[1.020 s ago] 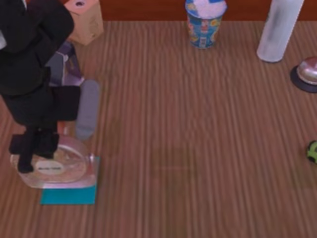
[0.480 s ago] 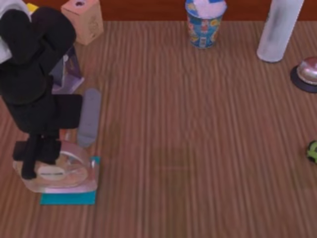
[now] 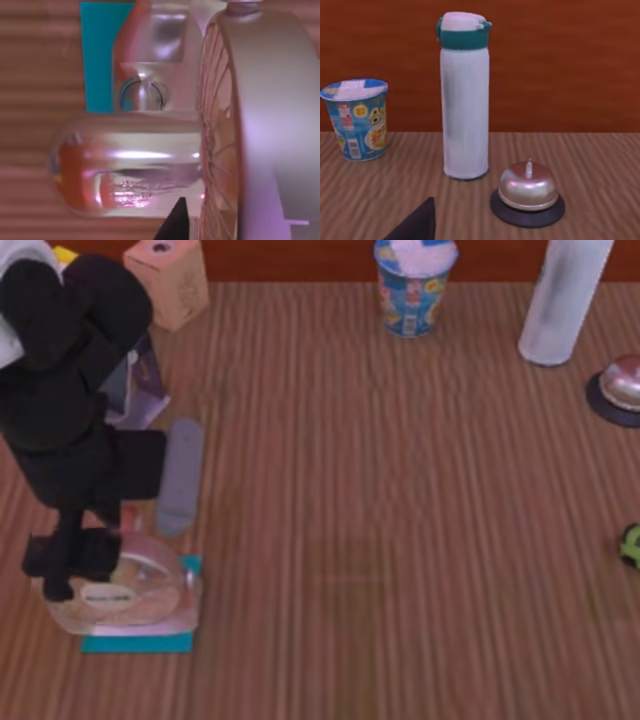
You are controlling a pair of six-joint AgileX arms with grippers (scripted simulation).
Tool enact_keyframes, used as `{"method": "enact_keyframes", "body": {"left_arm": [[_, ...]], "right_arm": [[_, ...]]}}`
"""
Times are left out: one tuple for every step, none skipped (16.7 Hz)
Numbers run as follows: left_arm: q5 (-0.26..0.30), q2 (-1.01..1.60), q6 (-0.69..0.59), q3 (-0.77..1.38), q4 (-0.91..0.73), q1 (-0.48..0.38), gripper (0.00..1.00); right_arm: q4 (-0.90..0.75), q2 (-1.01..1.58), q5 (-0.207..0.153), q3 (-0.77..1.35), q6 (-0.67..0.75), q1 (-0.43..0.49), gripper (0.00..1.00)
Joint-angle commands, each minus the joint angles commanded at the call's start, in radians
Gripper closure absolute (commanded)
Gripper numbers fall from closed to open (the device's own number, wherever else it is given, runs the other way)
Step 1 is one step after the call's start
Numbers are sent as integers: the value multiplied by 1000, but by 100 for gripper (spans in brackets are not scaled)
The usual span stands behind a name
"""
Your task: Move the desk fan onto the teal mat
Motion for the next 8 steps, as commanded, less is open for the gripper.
{"method": "enact_keyframes", "body": {"left_arm": [[0,0,0,0,0,0,10],[0,0,0,0,0,0,2],[0,0,0,0,0,0,0],[0,0,0,0,0,0,0],[0,0,0,0,0,0,0],[0,0,0,0,0,0,0],[0,0,0,0,0,0,0],[0,0,0,0,0,0,0]], "right_arm": [[0,0,0,0,0,0,0],[0,0,0,0,0,0,0],[0,0,0,0,0,0,0],[0,0,0,0,0,0,0],[0,0,0,0,0,0,0],[0,0,0,0,0,0,0],[0,0,0,0,0,0,0],[0,0,0,0,0,0,0]]}}
